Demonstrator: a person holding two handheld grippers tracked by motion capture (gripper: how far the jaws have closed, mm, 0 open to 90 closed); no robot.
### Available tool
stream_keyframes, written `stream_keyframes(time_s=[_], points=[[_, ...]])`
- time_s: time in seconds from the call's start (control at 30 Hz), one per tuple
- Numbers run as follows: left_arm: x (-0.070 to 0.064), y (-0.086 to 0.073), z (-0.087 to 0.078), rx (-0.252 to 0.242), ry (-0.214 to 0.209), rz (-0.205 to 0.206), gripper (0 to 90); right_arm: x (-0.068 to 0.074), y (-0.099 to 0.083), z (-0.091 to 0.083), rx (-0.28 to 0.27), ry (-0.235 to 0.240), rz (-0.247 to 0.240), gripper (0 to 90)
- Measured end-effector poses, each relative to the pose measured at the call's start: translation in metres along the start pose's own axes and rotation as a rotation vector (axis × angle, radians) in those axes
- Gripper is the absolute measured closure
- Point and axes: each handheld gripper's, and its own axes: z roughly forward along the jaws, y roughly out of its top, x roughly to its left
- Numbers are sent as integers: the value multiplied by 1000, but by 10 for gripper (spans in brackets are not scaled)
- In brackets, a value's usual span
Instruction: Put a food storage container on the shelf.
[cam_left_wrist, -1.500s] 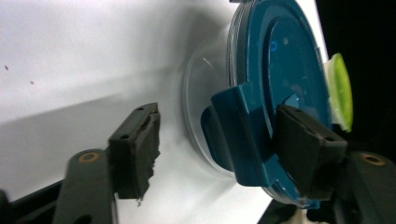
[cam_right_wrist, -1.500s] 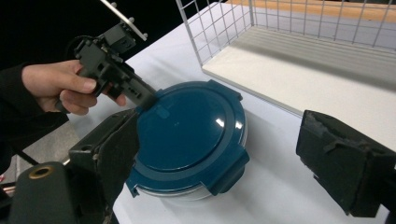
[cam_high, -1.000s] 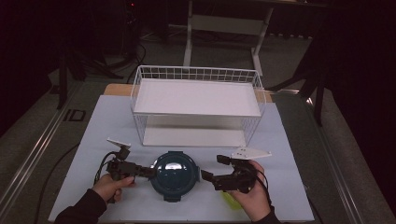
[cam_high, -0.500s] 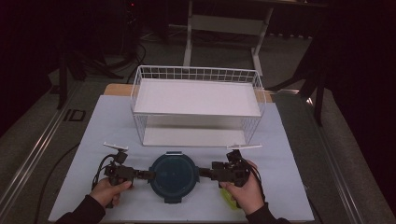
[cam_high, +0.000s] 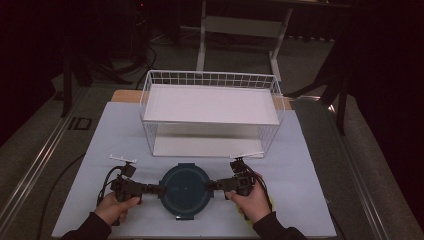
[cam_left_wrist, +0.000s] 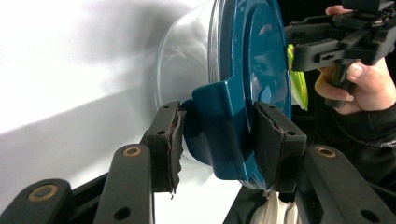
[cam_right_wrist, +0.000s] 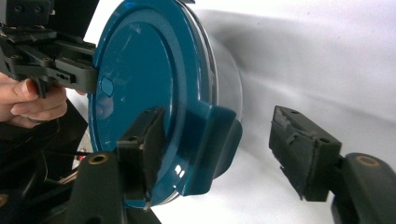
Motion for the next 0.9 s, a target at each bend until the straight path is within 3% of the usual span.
stream_keyframes(time_s=[0.13, 0.33, 0.43, 0.47, 0.73, 0.9], points=[[0, 0, 0, -1, 0, 8, 541, 0, 0, 3, 17, -12, 4, 383], [0, -1, 0, -3, -2, 13, 541, -1, 1, 4, 31, 15, 23, 434], [0, -1, 0, -4, -4, 14, 541, -3, 2, 4, 47, 41, 39, 465], [1, -1, 0, -2, -5, 15, 541, -5, 3, 4, 61, 69, 56, 520], [0, -1, 0, -5, -7, 17, 542, -8, 4, 4, 99, 102, 91, 535], [-6, -1, 1, -12, 25, 3, 543, -9, 2, 3, 91, 111, 94, 543]])
